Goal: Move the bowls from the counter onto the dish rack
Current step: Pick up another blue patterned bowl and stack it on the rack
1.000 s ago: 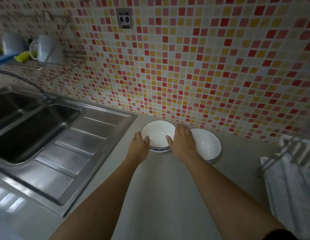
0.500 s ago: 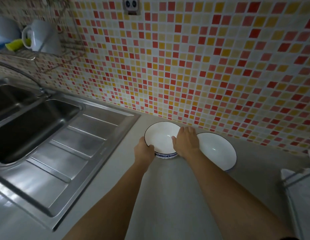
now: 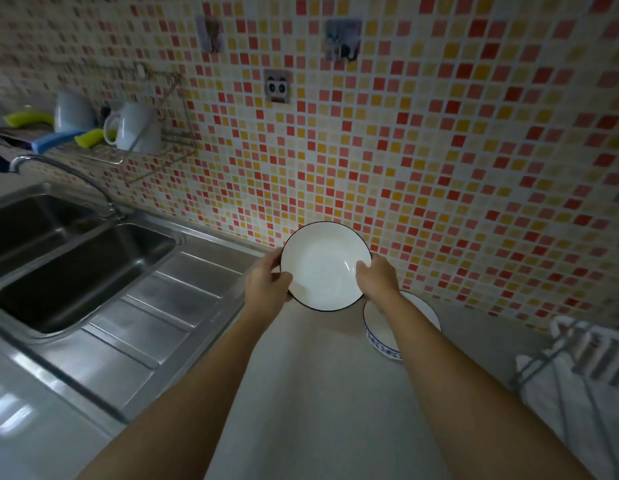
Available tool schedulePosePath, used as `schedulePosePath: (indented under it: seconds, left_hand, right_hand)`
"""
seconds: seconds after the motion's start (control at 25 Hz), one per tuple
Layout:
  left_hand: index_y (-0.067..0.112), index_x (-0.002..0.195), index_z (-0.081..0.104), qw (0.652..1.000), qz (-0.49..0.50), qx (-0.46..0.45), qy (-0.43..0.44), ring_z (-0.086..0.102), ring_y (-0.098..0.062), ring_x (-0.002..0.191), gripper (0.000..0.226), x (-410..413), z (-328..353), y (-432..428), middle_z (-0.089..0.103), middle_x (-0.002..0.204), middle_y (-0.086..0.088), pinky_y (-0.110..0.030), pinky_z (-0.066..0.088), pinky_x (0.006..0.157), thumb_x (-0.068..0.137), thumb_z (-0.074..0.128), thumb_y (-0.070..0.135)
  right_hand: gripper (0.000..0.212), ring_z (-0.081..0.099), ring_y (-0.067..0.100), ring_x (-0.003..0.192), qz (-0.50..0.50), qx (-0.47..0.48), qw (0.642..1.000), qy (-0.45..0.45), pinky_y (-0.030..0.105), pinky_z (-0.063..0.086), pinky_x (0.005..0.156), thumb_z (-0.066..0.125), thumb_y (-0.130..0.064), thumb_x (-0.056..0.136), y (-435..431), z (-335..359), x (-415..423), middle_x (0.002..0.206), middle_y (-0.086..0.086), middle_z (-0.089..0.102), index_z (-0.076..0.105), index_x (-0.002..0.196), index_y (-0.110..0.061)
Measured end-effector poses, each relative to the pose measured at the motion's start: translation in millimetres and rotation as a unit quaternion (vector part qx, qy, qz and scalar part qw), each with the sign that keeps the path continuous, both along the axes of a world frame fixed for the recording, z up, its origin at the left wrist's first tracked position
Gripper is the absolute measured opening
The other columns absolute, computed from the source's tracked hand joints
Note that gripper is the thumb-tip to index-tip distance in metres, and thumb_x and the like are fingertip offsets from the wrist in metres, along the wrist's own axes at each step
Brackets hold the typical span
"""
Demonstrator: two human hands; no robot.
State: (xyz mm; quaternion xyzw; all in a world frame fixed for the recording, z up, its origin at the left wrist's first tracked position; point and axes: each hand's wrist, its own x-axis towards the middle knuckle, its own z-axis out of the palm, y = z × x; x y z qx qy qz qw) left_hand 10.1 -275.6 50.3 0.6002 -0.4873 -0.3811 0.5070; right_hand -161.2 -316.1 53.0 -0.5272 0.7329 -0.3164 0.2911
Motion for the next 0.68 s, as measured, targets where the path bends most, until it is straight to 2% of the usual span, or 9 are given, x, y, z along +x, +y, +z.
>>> schedulePosePath:
  seconds: [0.12,0.2,0.28,0.36,0.44,0.52,0.6,0.68]
  left_hand:
    - [0.017,0.128,0.050,0.995,-0.057,0.020,0.075,0.055,-0.030,0.114,0.044,-4,31,23,0.055,0.131,-0.007,-0.045,0.057,0.078,0.087,0.047,-0.001]
    - [0.018,0.125,0.051,0.981,-0.094,0.069,0.155,0.055,-0.033,0.113,0.034,-14,58,46,0.053,0.132,-0.013,-0.046,0.055,0.078,0.092,0.044,0.015]
    - [0.018,0.127,0.051,0.959,-0.140,0.124,0.215,0.054,-0.035,0.110,0.042,-28,84,74,0.054,0.128,-0.016,-0.050,0.051,0.082,0.094,0.033,0.037]
    - [0.022,0.129,0.053,0.945,-0.198,0.159,0.207,0.053,-0.036,0.112,0.061,-44,106,104,0.055,0.123,-0.014,-0.053,0.050,0.084,0.091,0.025,0.062]
    - [0.028,0.124,0.057,0.942,-0.231,0.172,0.175,0.054,-0.040,0.113,0.070,-58,122,136,0.057,0.122,-0.015,-0.056,0.053,0.080,0.080,0.031,0.076]
    - [0.031,0.116,0.062,0.941,-0.249,0.158,0.167,0.056,-0.042,0.109,0.068,-74,136,177,0.062,0.115,-0.016,-0.061,0.052,0.077,0.070,0.042,0.077]
    - [0.032,0.107,0.065,0.936,-0.274,0.125,0.180,0.061,-0.038,0.101,0.062,-91,147,218,0.067,0.106,-0.012,-0.060,0.052,0.077,0.067,0.047,0.075]
    - [0.032,0.104,0.064,0.933,-0.301,0.073,0.181,0.065,-0.030,0.091,0.065,-108,160,255,0.070,0.099,-0.007,-0.054,0.056,0.072,0.056,0.063,0.076]
  right_hand:
    - [0.034,0.057,0.037,0.111,-0.017,-0.067,0.998,0.006,0.038,0.046,0.091,0.036,-0.018,0.099,48,30,-14,0.123,0.021,0.060,0.053,0.123,-0.001]
    - [0.034,0.059,0.036,0.107,-0.031,-0.134,0.990,0.026,0.038,0.047,0.087,0.035,-0.017,0.100,87,48,-26,0.118,0.020,0.064,0.052,0.127,-0.004]
    - [0.036,0.063,0.036,0.098,-0.024,-0.215,0.975,0.043,0.039,0.050,0.081,0.036,-0.016,0.100,127,63,-42,0.109,0.019,0.068,0.049,0.134,-0.010]
    - [0.038,0.064,0.034,0.098,0.013,-0.296,0.953,0.058,0.039,0.051,0.082,0.039,-0.012,0.099,167,76,-62,0.112,0.018,0.068,0.047,0.136,-0.012]
    - [0.042,0.060,0.030,0.114,0.077,-0.361,0.926,0.076,0.040,0.050,0.096,0.043,-0.004,0.096,202,88,-80,0.128,0.014,0.061,0.046,0.137,-0.010]
    - [0.046,0.058,0.030,0.119,0.129,-0.420,0.891,0.117,0.043,0.049,0.099,0.048,0.004,0.091,239,100,-103,0.132,0.015,0.058,0.047,0.136,-0.007]
    - [0.042,0.060,0.033,0.116,0.147,-0.477,0.854,0.149,0.042,0.051,0.096,0.050,0.001,0.091,271,113,-127,0.129,0.019,0.060,0.049,0.133,-0.001]
    - [0.038,0.056,0.028,0.118,0.163,-0.521,0.827,0.135,0.030,0.045,0.100,0.045,-0.014,0.097,302,131,-150,0.128,0.018,0.060,0.048,0.132,0.000]
